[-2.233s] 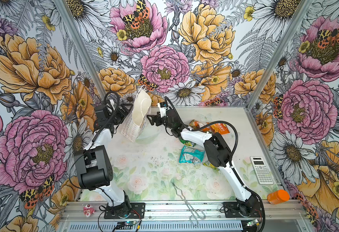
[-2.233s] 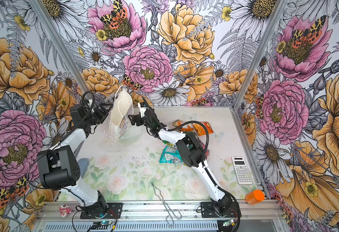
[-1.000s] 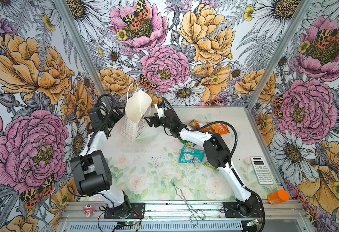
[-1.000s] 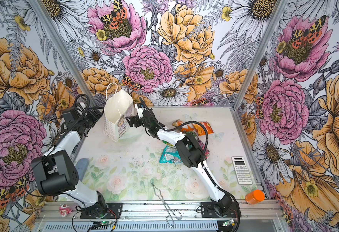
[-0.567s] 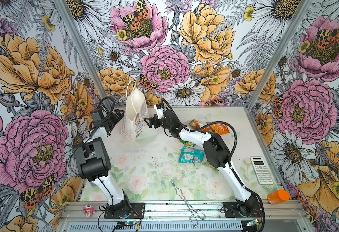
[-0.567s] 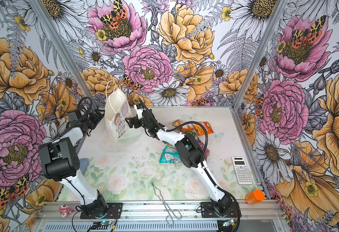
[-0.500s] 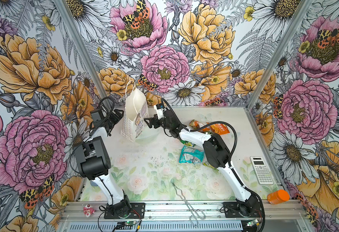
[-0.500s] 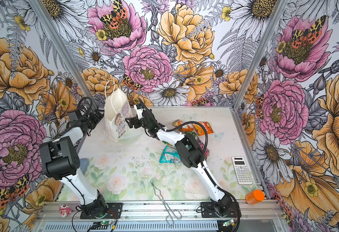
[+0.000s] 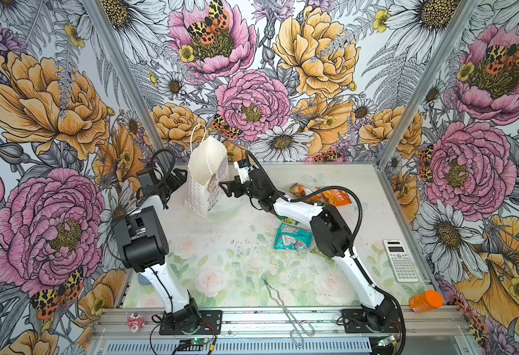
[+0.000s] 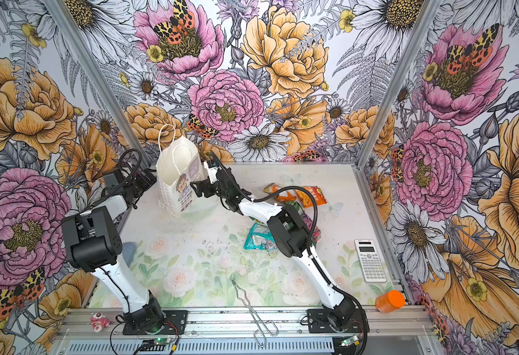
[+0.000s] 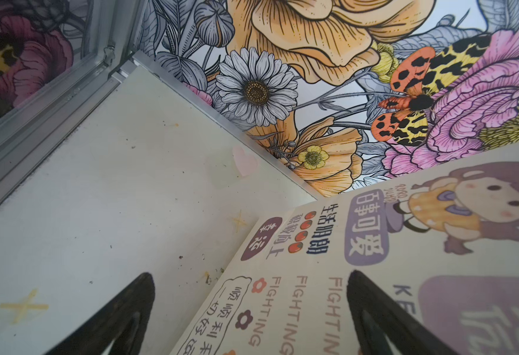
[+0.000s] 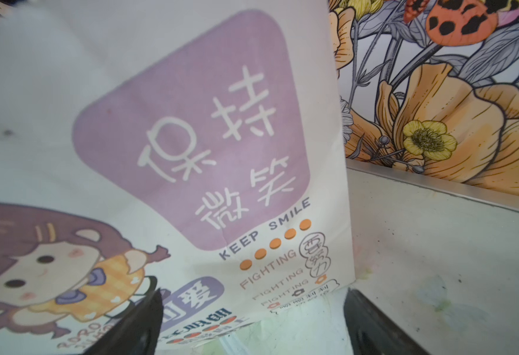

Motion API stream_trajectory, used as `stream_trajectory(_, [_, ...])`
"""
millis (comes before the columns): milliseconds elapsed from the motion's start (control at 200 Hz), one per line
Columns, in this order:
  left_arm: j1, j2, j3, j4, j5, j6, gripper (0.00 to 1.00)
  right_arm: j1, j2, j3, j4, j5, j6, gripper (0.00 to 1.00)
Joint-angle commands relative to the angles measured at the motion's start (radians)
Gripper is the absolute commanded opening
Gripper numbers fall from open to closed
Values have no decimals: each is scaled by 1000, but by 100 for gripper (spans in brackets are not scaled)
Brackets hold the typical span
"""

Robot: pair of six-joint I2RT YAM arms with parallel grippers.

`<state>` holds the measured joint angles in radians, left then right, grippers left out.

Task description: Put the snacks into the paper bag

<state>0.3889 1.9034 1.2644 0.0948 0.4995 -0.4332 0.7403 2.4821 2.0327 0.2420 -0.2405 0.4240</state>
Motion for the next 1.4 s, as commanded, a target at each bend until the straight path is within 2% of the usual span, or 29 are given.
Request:
stream_trajectory(0, [14, 19, -17, 40, -32, 44, 99, 8, 12, -4, 1, -14, -19, 94])
stream_trajectory(300, [-11, 21, -58, 52, -20, 24, 99, 11, 18, 27, -26, -5, -36, 94])
stream_trajectory(650, [-55, -73, -195, 51, -66, 33, 99, 11, 21, 76, -84, 0, -86, 94])
stream_trajectory(901, [-111, -197, -266, 15, -106, 53, 99, 8, 3, 73, -106, 17, -115, 94])
stream_trajectory(1121, [-90, -236, -258, -42, -138, 74, 99, -5, -52, -9, -86, 43, -128, 94])
stream_trajectory(1391, [-47, -195, -179, -53, -155, 82, 99, -40, -143, -159, -46, 78, -143, 94])
